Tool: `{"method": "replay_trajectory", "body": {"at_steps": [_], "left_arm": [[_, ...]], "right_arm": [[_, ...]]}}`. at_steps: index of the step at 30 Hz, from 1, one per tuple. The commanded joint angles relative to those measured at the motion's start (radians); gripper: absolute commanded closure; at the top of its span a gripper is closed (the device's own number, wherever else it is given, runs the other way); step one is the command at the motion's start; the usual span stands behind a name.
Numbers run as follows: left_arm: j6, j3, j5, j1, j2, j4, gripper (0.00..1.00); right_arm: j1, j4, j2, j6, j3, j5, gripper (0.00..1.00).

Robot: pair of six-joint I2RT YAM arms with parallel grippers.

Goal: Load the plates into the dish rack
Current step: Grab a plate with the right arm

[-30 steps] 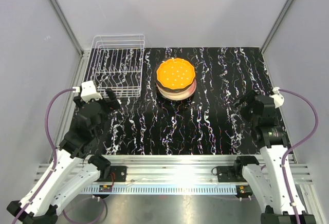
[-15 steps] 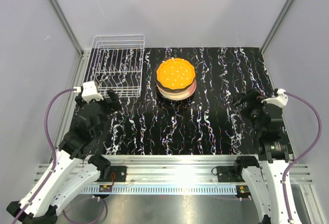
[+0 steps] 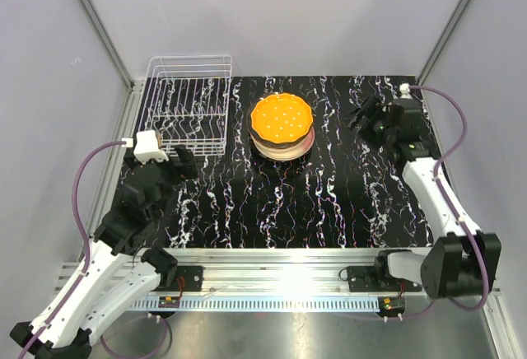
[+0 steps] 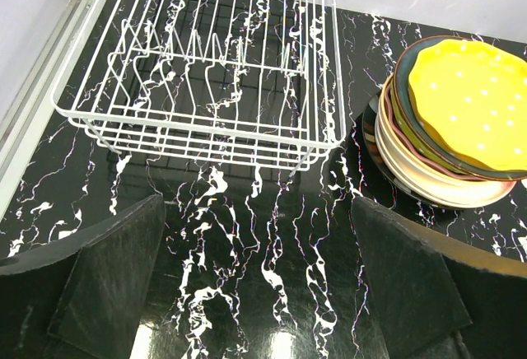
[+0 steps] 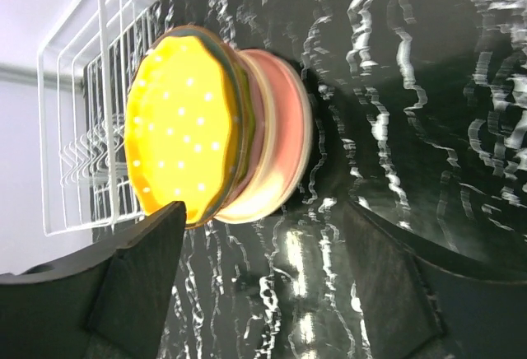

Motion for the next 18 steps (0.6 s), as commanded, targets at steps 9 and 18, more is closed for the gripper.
{"method": "replay_trajectory", "body": {"at_steps": [9,18], "left_arm": [[0.009,0.005,-0.007,-0.009,-0.017,0.052,0.01],[0.009,0.004,0.002,-0.018,-0.016,0.055,0.01]], "right_arm": [[0.149,-0.024,0.314,-0.021,0.288,0.071,0.49],[0.218,-0.080,0.457,-0.045,0.399,0.085,0.52]]}}
